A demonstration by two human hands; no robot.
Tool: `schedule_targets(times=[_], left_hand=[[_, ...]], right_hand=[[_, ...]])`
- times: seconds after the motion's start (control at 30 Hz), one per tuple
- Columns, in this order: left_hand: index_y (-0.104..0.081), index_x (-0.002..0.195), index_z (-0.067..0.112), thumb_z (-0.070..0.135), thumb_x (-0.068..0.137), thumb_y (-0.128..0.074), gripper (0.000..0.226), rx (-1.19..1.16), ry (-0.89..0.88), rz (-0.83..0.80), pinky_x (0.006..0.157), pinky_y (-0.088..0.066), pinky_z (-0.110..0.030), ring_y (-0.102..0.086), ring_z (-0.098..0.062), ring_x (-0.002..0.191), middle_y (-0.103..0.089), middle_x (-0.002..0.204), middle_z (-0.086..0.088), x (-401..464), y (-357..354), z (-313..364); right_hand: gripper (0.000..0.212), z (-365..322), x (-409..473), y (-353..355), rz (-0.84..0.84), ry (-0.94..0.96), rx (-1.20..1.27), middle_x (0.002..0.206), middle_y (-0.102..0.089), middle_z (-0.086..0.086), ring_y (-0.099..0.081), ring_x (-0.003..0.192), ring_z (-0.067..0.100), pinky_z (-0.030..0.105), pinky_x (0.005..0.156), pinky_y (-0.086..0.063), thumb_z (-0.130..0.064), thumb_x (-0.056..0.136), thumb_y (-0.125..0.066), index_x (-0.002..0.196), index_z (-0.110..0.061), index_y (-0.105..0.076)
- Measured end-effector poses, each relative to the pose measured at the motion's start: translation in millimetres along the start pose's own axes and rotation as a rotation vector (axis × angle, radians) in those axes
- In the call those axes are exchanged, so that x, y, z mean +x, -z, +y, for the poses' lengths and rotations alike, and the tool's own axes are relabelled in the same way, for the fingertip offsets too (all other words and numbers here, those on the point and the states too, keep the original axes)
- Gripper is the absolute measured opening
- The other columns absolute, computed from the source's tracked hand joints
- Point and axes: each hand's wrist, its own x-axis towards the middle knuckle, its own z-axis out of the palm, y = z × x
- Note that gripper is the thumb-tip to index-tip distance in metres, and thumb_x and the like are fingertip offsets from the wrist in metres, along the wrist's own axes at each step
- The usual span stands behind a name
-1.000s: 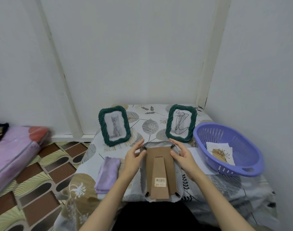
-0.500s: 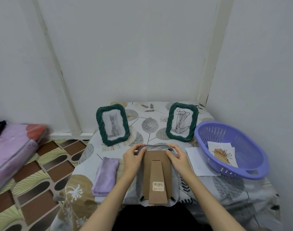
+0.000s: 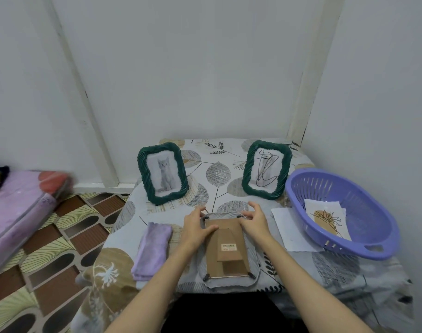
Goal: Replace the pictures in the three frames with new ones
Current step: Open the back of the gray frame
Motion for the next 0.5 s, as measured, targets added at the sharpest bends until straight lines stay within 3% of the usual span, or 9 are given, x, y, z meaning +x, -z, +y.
schedule_targets(times=[0.17, 0.33, 0.4, 0.5], left_hand=[[-0.048, 0.127, 0.008, 0.026, 0.082, -0.067, 0.052, 0.077, -0.002, -0.014, 0.102, -0.036, -0.032, -0.047, -0.024, 0.12, -0.054, 0.127, -0.011, -8, -1, -6], [-0.062, 0.107, 0.008, 0.021, 0.084, -0.064, 0.026, 0.041, -0.098, 0.089, 0.1, -0.038, -0.033, -0.052, -0.021, 0.112, -0.062, 0.114, -0.009, -29, 8, -5], [-0.065, 0.102, 0.008, 0.018, 0.085, -0.063, 0.02, 0.042, -0.137, 0.048, 0.097, -0.04, -0.032, -0.056, -0.021, 0.107, -0.065, 0.109, -0.009, -42, 12, -6], [-0.067, 0.1, 0.01, 0.023, 0.084, -0.064, 0.021, 0.061, -0.168, -0.117, 0.094, -0.044, -0.033, -0.059, -0.02, 0.103, -0.067, 0.105, -0.007, -62, 15, -11]], right_hand=[[0.045, -2, -9, 6, -0.037, 0.055, -0.07, 0.128, -0.053, 0.011, -0.05, 0.114, 0.024, 0.032, 0.095, -0.042, -0.005, 0.088, -0.054, 0.132, -0.011, -0.044], [0.026, -1, -40, 19, -0.046, 0.17, -0.228, 0.115, -0.06, 0.007, -0.05, 0.079, 0.009, 0.024, 0.077, -0.04, -0.013, 0.088, -0.055, 0.113, -0.013, -0.061], [0.023, 7, -57, 24, -0.057, 0.198, -0.294, 0.11, -0.061, 0.006, -0.048, 0.073, 0.006, 0.02, 0.076, -0.038, -0.011, 0.088, -0.054, 0.109, -0.013, -0.064], [0.024, 22, -79, 28, -0.079, 0.247, -0.41, 0.106, -0.06, 0.006, -0.048, 0.08, 0.012, 0.013, 0.072, -0.032, -0.005, 0.087, -0.054, 0.105, -0.012, -0.067]])
